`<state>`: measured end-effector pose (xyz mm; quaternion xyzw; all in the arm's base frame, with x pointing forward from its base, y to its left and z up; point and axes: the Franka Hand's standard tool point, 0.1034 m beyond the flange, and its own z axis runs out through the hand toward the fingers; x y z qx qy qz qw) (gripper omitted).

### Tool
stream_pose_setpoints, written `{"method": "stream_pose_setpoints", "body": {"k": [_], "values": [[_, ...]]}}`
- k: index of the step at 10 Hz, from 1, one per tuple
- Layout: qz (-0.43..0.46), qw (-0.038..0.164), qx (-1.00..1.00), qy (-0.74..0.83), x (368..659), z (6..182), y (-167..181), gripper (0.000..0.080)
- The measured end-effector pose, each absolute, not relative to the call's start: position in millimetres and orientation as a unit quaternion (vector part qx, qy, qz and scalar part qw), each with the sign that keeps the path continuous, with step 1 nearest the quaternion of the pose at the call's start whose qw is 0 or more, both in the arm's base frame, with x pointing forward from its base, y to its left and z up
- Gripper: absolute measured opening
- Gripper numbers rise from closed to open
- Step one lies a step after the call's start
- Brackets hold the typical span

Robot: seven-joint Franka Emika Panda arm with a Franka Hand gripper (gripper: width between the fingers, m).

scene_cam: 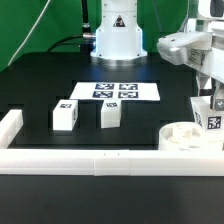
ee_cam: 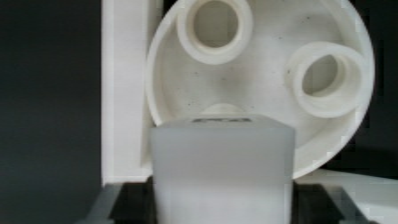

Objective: Assemble stool

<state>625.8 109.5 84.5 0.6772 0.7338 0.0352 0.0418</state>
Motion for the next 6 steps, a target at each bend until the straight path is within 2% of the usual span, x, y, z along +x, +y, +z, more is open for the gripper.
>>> {"method": "stream_pose_setpoints", "body": {"k": [6], "values": [[0.029, 0.020, 0.880, 0.474, 621.5, 83.7, 107.5, 0.0337]]}}
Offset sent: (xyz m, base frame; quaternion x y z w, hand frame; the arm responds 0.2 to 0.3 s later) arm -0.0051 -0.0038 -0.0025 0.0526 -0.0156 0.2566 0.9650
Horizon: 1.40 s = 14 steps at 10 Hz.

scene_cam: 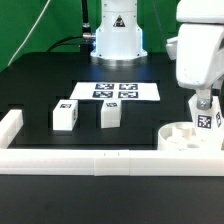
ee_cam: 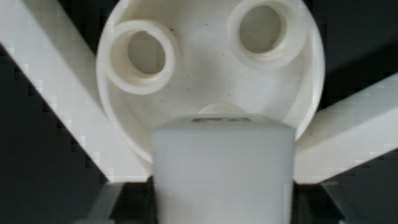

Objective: Assemble stool

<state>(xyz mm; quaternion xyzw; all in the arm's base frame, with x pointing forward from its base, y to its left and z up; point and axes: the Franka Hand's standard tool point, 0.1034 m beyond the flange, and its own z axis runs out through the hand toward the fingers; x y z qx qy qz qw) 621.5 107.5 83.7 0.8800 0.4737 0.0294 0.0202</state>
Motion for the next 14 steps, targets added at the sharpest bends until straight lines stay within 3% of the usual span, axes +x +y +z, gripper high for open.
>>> {"method": "stream_pose_setpoints", "body": {"k": [4, 10, 14], "values": [[0.032, 0.015, 0.940, 0.340, 621.1, 83.6, 108.2, 0.0337], [0.038, -0.031, 0.997, -0.052, 617.5, 82.0, 116.6, 0.0337], [0.032, -0.042, 0.957, -0.284, 617.8, 81.7, 122.1, 0.0337]]}}
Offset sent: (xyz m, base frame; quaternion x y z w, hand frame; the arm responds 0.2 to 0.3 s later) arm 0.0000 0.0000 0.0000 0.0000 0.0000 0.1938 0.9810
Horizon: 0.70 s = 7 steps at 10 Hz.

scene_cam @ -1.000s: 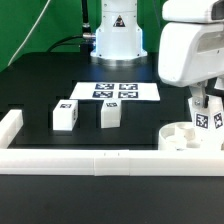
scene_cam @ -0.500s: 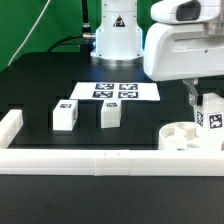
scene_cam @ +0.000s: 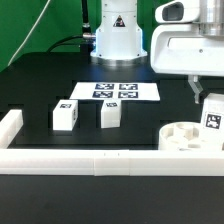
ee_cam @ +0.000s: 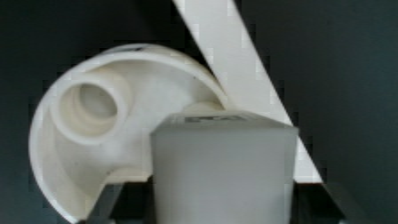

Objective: Assemble stool

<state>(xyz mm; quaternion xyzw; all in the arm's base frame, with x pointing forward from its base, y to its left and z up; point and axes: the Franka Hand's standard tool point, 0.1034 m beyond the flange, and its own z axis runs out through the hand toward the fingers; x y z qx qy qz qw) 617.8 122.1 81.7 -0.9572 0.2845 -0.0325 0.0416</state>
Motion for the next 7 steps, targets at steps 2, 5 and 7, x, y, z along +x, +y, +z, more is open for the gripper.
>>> {"method": "stream_pose_setpoints", "body": {"k": [2, 5, 7], "values": [[-0.030, 0.044, -0.947, 0.318, 617.9, 81.6, 122.7, 0.0337], [-0.023, 0.045, -0.958, 0.281, 617.6, 86.3, 123.6, 0.0576], [-0.020, 0.043, -0.971, 0.235, 619.2, 98.6, 126.6, 0.0646]]}}
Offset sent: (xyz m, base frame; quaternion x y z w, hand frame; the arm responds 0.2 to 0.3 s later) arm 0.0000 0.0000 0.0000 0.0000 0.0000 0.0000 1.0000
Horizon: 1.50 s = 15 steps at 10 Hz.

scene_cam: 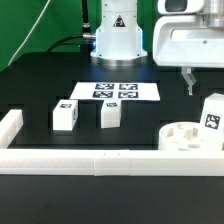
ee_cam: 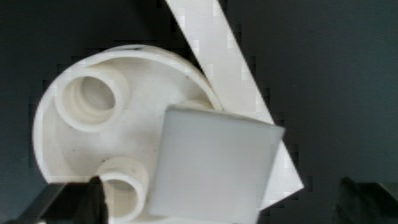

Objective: Assemble stool

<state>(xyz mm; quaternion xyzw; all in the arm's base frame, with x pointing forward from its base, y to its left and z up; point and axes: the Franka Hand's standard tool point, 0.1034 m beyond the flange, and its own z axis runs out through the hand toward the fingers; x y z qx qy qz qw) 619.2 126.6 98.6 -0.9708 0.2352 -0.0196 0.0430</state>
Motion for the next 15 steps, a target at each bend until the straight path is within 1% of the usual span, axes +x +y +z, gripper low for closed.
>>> {"method": "stream_pose_setpoints", "body": {"k": [1, 2, 4, 5, 6, 8, 10, 12, 13, 14, 15], "values": [[-0.020, 0.043, -0.977, 0.208, 620.6, 103.3, 126.9, 0.0646], [-0.024, 0.040, -0.988, 0.146, 620.9, 102.3, 126.1, 0.0646], [-0.026, 0.038, -0.996, 0.071, 620.4, 100.8, 126.1, 0.0649], [-0.029, 0.028, -0.999, 0.002, 620.2, 99.2, 127.1, 0.0649], [-0.031, 0.023, -0.996, -0.078, 620.3, 98.5, 127.6, 0.0649], [-0.034, 0.023, -0.991, -0.125, 620.9, 102.2, 130.5, 0.0649], [-0.035, 0.019, -0.980, -0.196, 620.7, 100.6, 128.3, 0.0649], [-0.036, 0.012, -0.956, -0.291, 621.1, 100.1, 126.6, 0.0649], [-0.037, 0.002, -0.934, -0.355, 621.6, 99.7, 126.2, 0.0649], [-0.036, -0.004, -0.922, -0.385, 621.2, 100.3, 128.3, 0.0649], [-0.037, -0.004, -0.915, -0.403, 621.5, 101.7, 129.7, 0.0649]]}}
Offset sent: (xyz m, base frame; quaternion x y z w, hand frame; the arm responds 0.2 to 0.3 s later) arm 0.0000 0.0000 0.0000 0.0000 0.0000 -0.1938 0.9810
